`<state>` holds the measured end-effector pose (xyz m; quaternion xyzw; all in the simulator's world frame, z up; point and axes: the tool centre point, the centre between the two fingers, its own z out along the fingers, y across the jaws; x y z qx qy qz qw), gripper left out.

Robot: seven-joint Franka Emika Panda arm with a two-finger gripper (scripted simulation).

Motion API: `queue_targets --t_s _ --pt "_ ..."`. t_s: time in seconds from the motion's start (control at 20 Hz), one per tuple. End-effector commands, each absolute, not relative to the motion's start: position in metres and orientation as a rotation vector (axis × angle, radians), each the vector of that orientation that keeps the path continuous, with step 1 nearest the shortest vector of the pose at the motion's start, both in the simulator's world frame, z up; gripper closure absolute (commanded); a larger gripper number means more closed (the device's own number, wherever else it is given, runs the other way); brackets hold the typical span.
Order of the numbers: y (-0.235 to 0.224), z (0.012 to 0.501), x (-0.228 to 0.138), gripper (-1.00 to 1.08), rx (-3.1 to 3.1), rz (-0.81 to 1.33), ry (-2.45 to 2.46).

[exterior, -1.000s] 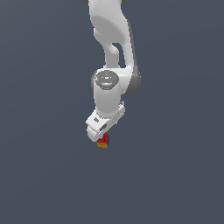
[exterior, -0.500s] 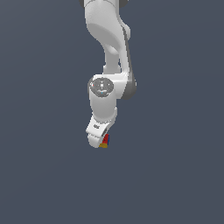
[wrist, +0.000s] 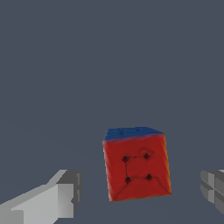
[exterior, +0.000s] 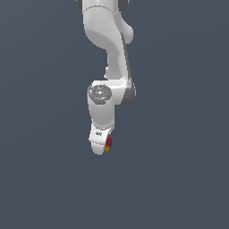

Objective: Pick up the object and move it to a goal position.

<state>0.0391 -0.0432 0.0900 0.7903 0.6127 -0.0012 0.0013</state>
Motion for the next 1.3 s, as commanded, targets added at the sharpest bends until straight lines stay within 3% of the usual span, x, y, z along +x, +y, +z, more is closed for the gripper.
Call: queue_targets --t_s 0.0,0.65,1.25 --pt "-0.045 0.087 0.04 -0.92 2.445 -0.002 1.97" --pt "-0.048 0.08 0.041 -0.92 2.397 -0.001 2.03" --pt "-0.048 0.034 0.04 -0.92 2.392 0.0 2.036"
